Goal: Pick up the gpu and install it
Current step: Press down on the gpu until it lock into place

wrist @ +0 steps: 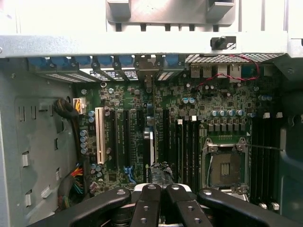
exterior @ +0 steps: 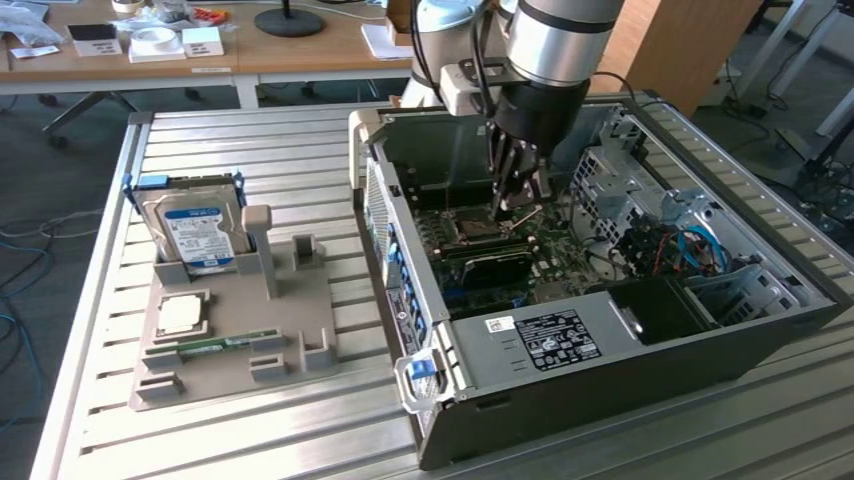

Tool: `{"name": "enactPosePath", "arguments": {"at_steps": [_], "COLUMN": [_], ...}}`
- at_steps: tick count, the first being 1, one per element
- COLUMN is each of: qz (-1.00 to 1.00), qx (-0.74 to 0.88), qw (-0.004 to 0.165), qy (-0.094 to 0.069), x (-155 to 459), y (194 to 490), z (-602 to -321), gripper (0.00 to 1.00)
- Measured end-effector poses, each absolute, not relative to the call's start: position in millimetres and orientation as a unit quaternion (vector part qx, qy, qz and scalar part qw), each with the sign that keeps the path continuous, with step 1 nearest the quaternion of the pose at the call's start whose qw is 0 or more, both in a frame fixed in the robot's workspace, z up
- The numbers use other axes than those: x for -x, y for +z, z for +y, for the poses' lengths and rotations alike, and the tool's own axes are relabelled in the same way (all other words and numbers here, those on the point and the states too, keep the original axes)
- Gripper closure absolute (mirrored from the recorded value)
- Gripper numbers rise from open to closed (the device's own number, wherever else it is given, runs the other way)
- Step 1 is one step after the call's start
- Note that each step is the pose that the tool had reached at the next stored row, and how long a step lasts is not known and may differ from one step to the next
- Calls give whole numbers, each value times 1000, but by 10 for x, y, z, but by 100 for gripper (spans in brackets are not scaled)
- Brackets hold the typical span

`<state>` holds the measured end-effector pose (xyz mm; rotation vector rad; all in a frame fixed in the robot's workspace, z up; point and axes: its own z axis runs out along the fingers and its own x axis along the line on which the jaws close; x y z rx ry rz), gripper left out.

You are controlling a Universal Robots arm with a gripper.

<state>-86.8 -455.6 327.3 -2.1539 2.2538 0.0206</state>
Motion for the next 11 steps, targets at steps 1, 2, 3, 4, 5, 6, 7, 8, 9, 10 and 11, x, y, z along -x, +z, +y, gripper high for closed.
{"name": "enactPosePath", "arguments": {"at_steps": [1, 2, 3, 4, 5, 6, 7, 8, 9, 10, 11], "qz": [723, 723, 723, 723, 723, 723, 723, 723, 723, 723, 723], "qx": [691, 691, 691, 691, 691, 691, 691, 691, 691, 691, 691], "qw": [12, 12, 12, 12, 12, 12, 12, 12, 12, 12, 12], "qy": [7, 7, 7, 7, 7, 7, 7, 7, 7, 7, 7], "x": [868, 868, 868, 868, 868, 869, 870, 873, 876, 880, 885], "y": [3263, 3257, 3247, 3232, 3216, 3197, 3181, 3169, 3157, 3146, 3135], "z": [-4557, -4557, -4556, -4556, -4556, -4556, -4556, -4556, -4556, -4556, -4557], "gripper": [89, 89, 89, 89, 89, 89, 89, 89, 89, 89, 89]}}
